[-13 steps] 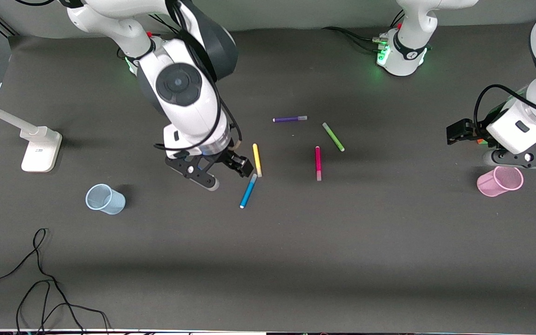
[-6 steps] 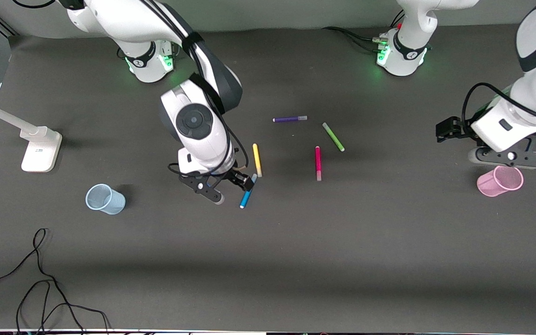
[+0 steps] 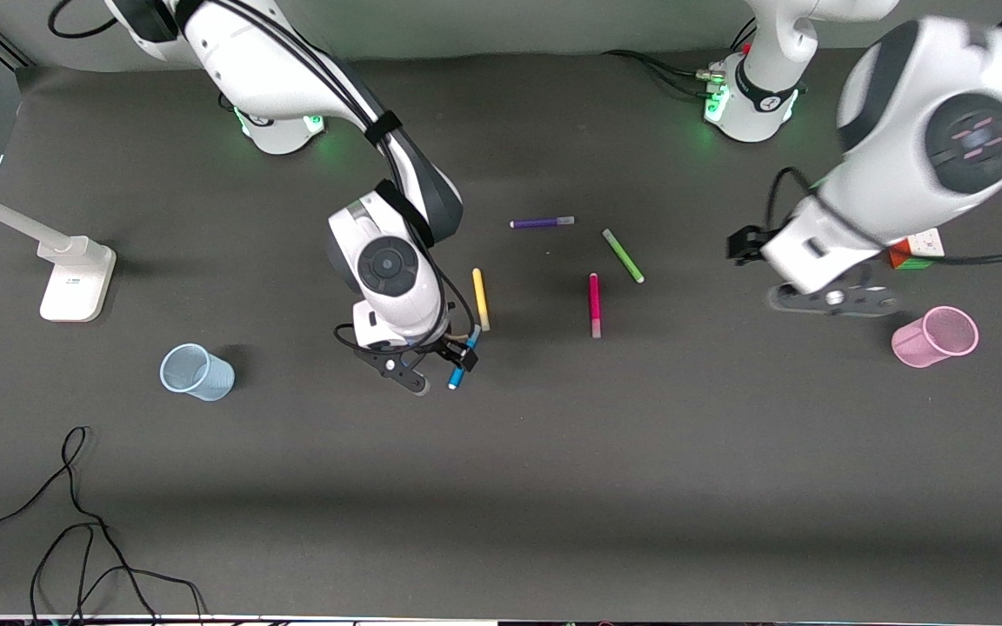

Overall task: Place pink and blue markers in matching cups
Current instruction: 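Grasp the blue marker with the right gripper while the left grasps pink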

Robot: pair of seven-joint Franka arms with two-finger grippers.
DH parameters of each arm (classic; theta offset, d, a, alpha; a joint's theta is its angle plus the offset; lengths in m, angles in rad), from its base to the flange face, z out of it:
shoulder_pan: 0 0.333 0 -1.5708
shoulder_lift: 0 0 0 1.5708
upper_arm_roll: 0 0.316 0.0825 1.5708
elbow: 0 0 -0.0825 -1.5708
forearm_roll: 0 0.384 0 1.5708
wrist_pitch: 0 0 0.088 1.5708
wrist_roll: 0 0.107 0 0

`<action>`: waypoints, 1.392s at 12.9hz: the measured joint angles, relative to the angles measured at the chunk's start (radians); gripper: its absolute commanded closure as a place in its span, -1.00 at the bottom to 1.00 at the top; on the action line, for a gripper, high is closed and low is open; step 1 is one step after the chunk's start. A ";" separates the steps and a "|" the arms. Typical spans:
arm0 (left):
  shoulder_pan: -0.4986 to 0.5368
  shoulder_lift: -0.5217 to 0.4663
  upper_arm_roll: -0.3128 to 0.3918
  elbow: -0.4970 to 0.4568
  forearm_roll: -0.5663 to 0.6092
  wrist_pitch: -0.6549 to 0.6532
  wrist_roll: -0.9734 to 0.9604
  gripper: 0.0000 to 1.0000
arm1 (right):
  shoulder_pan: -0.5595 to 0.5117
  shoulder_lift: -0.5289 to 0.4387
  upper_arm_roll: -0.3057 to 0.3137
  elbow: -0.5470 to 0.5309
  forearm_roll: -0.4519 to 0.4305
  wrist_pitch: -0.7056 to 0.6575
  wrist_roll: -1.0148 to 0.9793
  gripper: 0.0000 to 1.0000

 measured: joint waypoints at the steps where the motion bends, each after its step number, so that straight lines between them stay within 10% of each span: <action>1: -0.018 0.032 0.000 -0.001 0.000 0.021 -0.010 -0.93 | 0.005 0.025 0.001 -0.001 0.000 0.024 0.001 -1.00; 8: -0.178 0.233 -0.003 -0.009 -0.017 0.227 -0.157 -0.97 | 0.011 0.120 0.002 -0.003 0.000 0.125 0.003 -1.00; 18: -0.224 0.332 -0.012 -0.194 -0.037 0.588 -0.159 -0.96 | 0.014 0.139 0.004 -0.003 0.000 0.161 0.004 -0.38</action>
